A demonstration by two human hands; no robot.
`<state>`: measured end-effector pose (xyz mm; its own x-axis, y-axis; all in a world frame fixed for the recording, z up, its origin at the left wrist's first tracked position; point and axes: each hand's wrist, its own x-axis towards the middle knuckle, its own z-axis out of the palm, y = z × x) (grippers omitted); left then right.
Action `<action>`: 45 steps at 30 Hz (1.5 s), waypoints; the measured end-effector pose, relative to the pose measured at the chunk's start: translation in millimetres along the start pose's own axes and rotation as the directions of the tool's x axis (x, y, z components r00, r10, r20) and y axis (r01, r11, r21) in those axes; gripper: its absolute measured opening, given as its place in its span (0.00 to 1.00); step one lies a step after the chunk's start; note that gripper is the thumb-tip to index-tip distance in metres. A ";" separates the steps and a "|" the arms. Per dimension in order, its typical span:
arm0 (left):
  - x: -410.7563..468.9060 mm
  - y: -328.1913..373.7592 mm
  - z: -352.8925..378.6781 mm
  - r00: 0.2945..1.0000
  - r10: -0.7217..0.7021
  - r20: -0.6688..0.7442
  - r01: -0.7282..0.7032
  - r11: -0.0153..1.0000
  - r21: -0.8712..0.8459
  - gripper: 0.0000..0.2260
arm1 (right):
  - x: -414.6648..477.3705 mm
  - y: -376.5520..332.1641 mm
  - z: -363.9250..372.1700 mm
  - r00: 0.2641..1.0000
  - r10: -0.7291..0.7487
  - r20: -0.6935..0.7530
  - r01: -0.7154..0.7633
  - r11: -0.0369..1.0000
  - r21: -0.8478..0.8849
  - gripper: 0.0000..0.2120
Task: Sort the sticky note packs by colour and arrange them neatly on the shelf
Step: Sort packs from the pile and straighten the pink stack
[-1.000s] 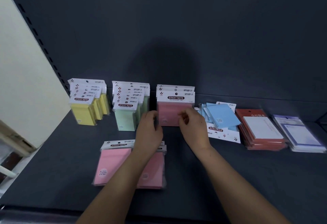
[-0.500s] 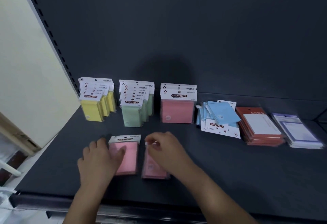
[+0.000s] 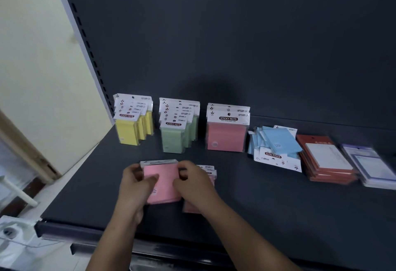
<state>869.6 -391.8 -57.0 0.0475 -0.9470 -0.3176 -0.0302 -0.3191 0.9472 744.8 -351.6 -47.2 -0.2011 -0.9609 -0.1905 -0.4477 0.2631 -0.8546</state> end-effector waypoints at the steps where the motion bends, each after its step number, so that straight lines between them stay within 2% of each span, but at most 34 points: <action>1: -1.6 0.9 0.2 1.000 0.007 0.009 -0.007 1.000 -0.018 0.15 | -1.3 0.2 -1.0 1.000 -0.008 -0.004 0.009 0.994 0.113 0.17; 4: -11.8 12.3 1.4 0.995 0.055 0.081 -0.044 0.991 -0.130 0.11 | -1.0 1.7 -5.2 0.994 -0.042 -0.096 0.071 0.947 0.312 0.15; 8: -18.8 34.7 20.2 0.955 0.202 0.216 -0.156 0.964 -0.214 0.16 | 3.3 4.7 -20.7 0.962 -0.069 -0.264 0.197 0.845 0.496 0.13; 11: -12.8 41.4 45.6 0.902 0.280 0.328 -0.225 0.954 -0.196 0.17 | 5.5 7.7 -42.5 0.951 -0.047 -0.305 0.230 0.769 0.597 0.12; 13: -8.3 42.2 65.9 0.857 0.329 0.397 -0.289 0.944 -0.159 0.17 | 7.9 15.9 -58.8 0.935 -0.003 -0.355 0.233 0.759 0.607 0.13; 17: 7.3 35.7 107.9 0.792 0.391 0.469 -0.474 0.878 0.069 0.15 | 19.1 37.8 -85.2 0.863 0.103 -0.495 0.192 0.839 0.509 0.15; 21: 30.1 22.3 136.8 0.796 0.373 0.477 -0.549 0.776 0.310 0.15 | 33.3 54.0 -87.2 0.807 0.115 -0.580 0.135 0.919 0.370 0.16; 25: 43.7 8.4 152.2 0.821 0.390 0.418 -0.562 0.680 0.471 0.18 | 40.9 59.8 -75.1 0.811 0.056 -0.582 0.106 0.965 0.241 0.25; 28: 44.0 2.4 155.1 0.831 0.380 0.406 -0.551 0.658 0.513 0.21 | 43.6 63.6 -66.1 0.814 0.050 -0.578 0.071 0.980 0.185 0.29; 33: 48.6 1.5 157.7 0.834 0.394 0.387 -0.550 0.659 0.513 0.20 | 54.2 71.2 -59.3 0.849 0.068 -0.524 0.016 0.988 0.155 0.31; 38: 55.7 3.0 157.9 0.831 0.430 0.352 -0.555 0.666 0.499 0.18 | 54.8 72.9 -60.4 0.907 -0.020 -0.420 -0.012 0.997 -0.075 0.33; 45: 56.3 1.0 157.1 0.825 0.435 0.360 -0.564 0.661 0.494 0.19 | 51.9 76.3 -56.3 0.885 -0.047 -0.464 -0.001 0.995 -0.104 0.33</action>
<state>715.4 -451.0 -80.9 -0.3338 -0.9331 0.1341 -0.5399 0.3058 0.7842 651.1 -376.5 -95.1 -0.5607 -0.8225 0.0959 -0.5359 0.2722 -0.7992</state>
